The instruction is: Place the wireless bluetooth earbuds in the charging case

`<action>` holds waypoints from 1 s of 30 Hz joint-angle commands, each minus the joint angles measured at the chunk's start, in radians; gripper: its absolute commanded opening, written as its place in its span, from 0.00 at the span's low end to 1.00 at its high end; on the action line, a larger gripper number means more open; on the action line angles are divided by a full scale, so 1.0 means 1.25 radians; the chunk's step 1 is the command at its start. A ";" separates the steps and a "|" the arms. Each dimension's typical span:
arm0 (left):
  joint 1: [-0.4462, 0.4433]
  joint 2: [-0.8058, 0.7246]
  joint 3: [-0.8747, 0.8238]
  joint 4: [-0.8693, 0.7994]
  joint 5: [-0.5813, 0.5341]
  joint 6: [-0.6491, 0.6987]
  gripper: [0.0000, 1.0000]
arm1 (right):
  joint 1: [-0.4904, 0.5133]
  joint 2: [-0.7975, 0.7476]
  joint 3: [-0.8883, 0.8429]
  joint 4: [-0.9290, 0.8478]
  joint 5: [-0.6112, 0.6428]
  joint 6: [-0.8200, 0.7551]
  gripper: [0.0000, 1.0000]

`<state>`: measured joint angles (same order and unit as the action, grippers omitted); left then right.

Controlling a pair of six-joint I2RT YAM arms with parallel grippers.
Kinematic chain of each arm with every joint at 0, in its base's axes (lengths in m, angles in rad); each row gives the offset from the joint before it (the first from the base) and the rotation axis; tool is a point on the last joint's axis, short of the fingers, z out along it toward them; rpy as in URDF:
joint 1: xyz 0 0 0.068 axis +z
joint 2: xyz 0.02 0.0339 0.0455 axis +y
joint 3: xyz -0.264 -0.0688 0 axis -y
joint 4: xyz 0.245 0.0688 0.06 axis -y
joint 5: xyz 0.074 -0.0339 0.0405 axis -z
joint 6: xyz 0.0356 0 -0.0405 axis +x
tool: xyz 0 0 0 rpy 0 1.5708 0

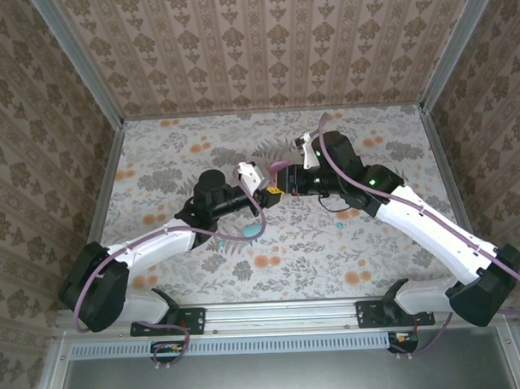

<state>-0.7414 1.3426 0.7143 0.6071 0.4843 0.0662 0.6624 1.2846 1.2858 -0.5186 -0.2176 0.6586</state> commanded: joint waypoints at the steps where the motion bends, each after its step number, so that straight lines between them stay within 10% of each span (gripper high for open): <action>1: -0.008 0.002 0.029 0.029 0.018 -0.013 0.33 | -0.001 0.015 0.021 0.011 0.007 -0.004 0.26; 30: -0.032 0.002 0.030 0.042 -0.075 0.022 0.33 | 0.022 0.049 0.047 -0.037 0.086 0.034 0.26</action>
<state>-0.7731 1.3445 0.7158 0.6075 0.4122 0.0750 0.6785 1.3422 1.3170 -0.5224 -0.1574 0.6857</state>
